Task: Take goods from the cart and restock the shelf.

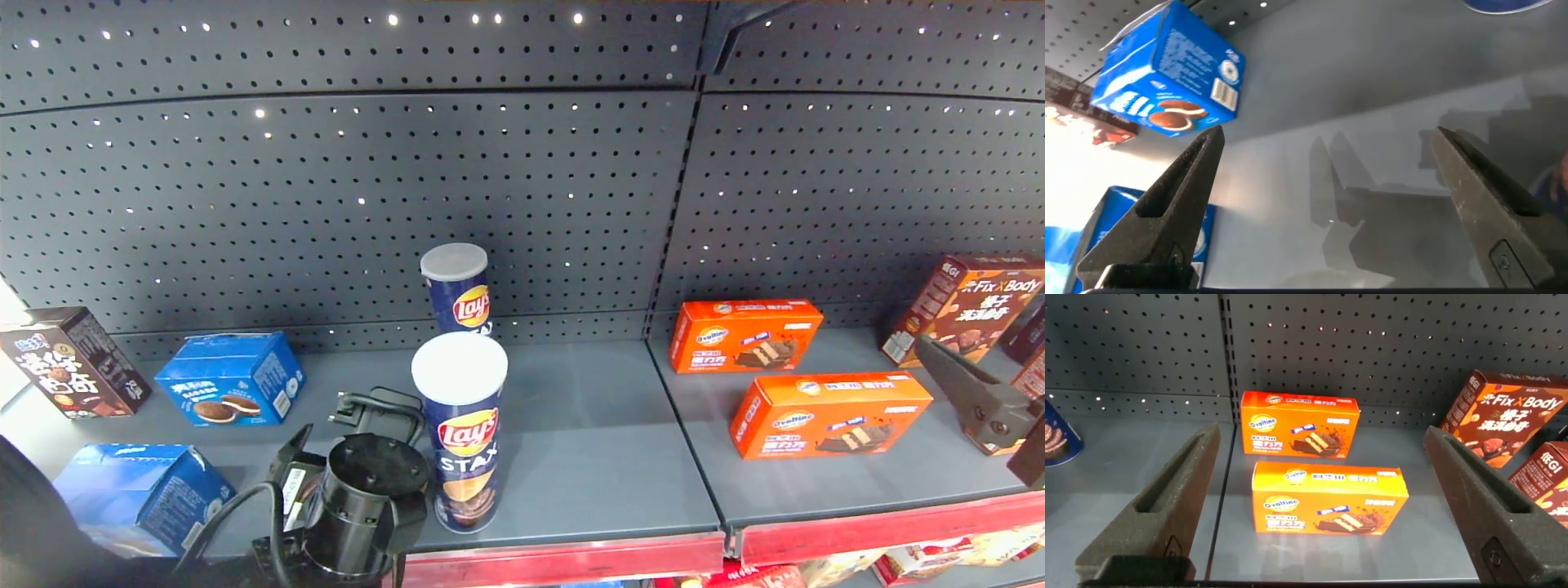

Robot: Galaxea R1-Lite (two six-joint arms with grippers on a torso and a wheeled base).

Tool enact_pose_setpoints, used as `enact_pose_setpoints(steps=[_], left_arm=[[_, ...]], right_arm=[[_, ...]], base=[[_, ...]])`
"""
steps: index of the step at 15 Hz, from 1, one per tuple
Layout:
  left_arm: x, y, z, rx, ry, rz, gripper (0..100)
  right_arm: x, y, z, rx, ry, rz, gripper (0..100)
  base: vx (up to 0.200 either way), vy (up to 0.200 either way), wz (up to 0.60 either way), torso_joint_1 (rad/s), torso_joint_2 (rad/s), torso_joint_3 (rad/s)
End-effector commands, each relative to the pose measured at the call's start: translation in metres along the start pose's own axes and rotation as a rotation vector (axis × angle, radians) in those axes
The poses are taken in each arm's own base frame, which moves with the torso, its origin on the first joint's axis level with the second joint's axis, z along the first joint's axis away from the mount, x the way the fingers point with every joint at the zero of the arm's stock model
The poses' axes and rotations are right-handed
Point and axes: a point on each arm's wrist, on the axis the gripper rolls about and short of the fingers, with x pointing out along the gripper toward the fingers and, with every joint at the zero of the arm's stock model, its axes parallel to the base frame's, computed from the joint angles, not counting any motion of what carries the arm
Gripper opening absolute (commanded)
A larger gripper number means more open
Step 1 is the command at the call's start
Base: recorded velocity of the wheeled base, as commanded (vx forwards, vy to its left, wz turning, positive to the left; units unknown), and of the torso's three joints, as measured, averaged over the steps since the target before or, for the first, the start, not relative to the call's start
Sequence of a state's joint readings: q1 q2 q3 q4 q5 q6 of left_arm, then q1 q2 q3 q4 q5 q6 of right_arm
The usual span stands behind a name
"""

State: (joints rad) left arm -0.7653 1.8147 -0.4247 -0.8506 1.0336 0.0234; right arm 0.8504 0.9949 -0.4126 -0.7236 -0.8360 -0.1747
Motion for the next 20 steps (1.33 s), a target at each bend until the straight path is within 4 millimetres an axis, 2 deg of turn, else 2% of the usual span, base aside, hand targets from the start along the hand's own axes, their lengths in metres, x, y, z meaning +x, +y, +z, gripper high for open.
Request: enact_pose_setpoints(steps=[1,9,15,17,20], left_arm=[[0.001,-0.003,-0.001,0.009,0.003,-0.004,100],[-0.006,0.007,-0.015,0.045,0.025,-0.003,100],[-0.011,0.000,-0.011,0.045,0.003,-0.031,100],[-0.009,0.002,-0.012,0.038,0.008,-0.021,100],[-0.001,0.018,-0.014,0.020,0.035,0.031,100]], right_arm=[[0.000,0.000,0.000,0.000,0.000,-0.001,100],[0.001,0.000,0.000,-0.001,-0.001,-0.005,100],[0.000,-0.002,0.000,0.000,-0.002,-0.013,100],[0.000,-0.003,0.001,0.003,-0.005,-0.020,100],[0.000,-0.004,0.001,0.003,-0.005,-0.020,100]], base=[[0.000,0.000,0.00,0.000,0.00,0.000],[0.000,0.000,0.00,0.000,0.00,0.000],[0.000,0.000,0.00,0.000,0.00,0.000],[0.000,0.000,0.00,0.000,0.00,0.000],[0.000,0.000,0.00,0.000,0.00,0.000]])
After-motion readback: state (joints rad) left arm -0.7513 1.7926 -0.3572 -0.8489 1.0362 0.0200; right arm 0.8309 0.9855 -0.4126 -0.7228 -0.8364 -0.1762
